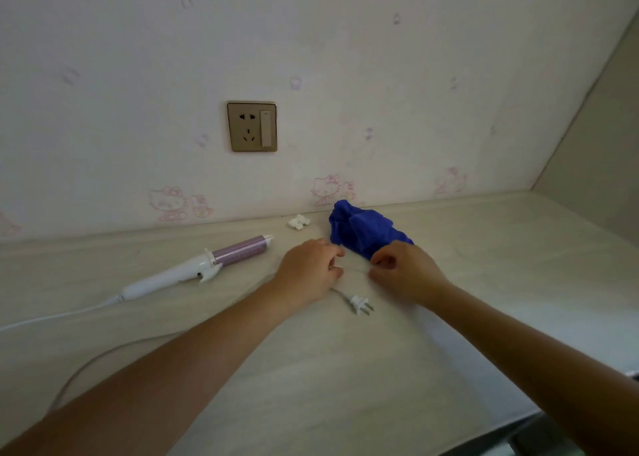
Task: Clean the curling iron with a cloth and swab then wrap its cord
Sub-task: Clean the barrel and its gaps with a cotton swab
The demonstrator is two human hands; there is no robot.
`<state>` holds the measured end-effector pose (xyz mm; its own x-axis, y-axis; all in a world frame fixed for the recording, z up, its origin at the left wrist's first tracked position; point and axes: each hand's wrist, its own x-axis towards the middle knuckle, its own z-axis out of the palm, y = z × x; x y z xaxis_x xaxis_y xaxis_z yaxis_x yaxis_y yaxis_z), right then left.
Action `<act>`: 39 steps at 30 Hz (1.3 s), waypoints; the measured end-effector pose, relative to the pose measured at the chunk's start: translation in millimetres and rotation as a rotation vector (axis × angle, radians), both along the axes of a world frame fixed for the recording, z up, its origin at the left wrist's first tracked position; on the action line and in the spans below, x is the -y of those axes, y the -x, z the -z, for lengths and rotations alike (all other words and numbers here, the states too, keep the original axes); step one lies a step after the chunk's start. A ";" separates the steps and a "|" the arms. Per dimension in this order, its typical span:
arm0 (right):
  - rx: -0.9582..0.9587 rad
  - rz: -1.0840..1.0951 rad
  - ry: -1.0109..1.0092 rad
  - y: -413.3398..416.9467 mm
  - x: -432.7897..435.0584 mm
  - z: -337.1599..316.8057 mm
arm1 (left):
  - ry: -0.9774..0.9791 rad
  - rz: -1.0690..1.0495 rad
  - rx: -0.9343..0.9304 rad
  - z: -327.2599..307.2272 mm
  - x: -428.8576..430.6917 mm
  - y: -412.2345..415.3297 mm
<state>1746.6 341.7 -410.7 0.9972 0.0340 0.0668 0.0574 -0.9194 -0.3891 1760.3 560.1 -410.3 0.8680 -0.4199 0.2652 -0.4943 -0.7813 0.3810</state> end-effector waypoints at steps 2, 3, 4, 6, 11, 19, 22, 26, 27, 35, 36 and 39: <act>0.009 -0.007 0.000 -1.6 -2.0 3.4 | -0.024 -0.015 -0.020 6.7 5.8 -9.9; 0.015 -0.012 0.005 -1.9 -3.1 4.2 | -0.029 -0.015 -0.011 8.3 7.6 -13.1; 0.024 -0.016 0.007 -2.2 -3.8 4.9 | -0.033 -0.013 0.002 9.8 8.8 -15.4; 0.039 -0.016 -0.001 -2.2 -5.7 5.1 | -0.047 -0.007 0.018 10.9 11.3 -16.9; 0.062 -0.017 -0.065 4.7 -14.5 2.4 | -0.117 -0.005 0.004 5.3 16.1 -6.1; 0.192 -0.220 -0.380 31.4 -69.9 -19.4 | 0.181 -0.074 0.119 -22.1 -63.0 45.0; 0.184 -0.332 -0.345 40.7 -104.3 -22.9 | 0.292 -0.100 0.161 -22.3 -102.4 72.6; 0.163 -0.396 -0.328 51.3 -140.6 -14.5 | 0.386 -0.107 0.099 -11.4 -135.9 91.6; 0.156 -0.397 -0.334 54.5 -146.6 -10.6 | 0.368 -0.106 0.091 -6.7 -139.8 93.9; 0.141 -0.346 -0.303 68.6 -156.5 1.0 | 0.316 -0.085 0.060 8.9 -139.1 94.2; 0.140 -0.347 -0.284 69.7 -156.5 1.4 | 0.310 -0.083 0.063 9.0 -138.3 94.8; 0.146 -0.342 -0.267 71.6 -156.6 1.9 | 0.307 -0.105 0.074 8.7 -137.5 95.2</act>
